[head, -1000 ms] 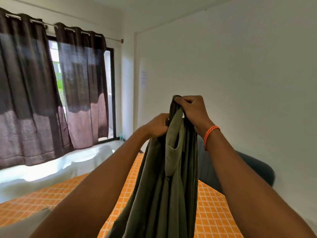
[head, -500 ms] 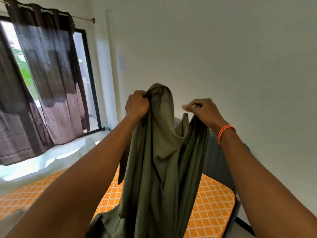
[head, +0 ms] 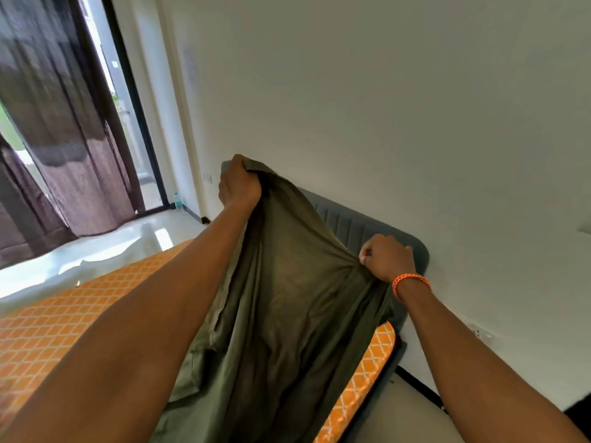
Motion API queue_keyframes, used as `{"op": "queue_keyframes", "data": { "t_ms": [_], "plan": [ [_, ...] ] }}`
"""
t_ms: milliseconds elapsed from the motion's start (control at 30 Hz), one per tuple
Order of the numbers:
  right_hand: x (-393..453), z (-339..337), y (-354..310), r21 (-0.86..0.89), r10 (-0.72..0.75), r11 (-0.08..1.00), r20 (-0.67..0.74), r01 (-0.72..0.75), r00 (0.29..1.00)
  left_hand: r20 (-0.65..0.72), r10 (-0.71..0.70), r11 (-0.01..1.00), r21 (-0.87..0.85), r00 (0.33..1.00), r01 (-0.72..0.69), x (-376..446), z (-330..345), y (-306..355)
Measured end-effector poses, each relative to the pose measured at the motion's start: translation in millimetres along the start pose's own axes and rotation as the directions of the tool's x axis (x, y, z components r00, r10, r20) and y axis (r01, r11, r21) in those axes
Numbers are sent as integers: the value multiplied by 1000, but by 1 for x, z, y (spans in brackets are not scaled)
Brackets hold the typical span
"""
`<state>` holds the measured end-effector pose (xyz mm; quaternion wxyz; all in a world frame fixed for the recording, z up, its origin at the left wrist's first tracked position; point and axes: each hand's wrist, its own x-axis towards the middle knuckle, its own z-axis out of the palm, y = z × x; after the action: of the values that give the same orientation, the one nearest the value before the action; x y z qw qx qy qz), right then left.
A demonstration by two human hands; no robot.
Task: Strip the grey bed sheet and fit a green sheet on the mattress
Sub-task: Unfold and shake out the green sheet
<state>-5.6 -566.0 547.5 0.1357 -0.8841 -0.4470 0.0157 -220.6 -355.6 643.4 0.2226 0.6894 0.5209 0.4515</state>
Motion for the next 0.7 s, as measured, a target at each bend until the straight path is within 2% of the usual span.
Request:
{"op": "queue_keyframes", "data": {
  "t_ms": [133,300,467,600,700],
  "plan": [
    [23,21,41,96,54,994,-114,-43,992,-41,-32,999,-7,999,32,-5,47,-2],
    [61,51,78,117,88,991,-171,-69,981,-128,-11,1000,22,992,14,-1,110,-10],
    [107,83,126,45,230,973,-202,-226,952,-245,-40,993,96,969,66,17,180,-20],
    [158,119,178,6,296,954,-186,-300,937,-247,-42,986,146,968,80,50,247,-42],
    [197,154,200,70,309,949,-38,-306,950,-199,-56,973,211,978,99,72,296,-62]
  ]
}}
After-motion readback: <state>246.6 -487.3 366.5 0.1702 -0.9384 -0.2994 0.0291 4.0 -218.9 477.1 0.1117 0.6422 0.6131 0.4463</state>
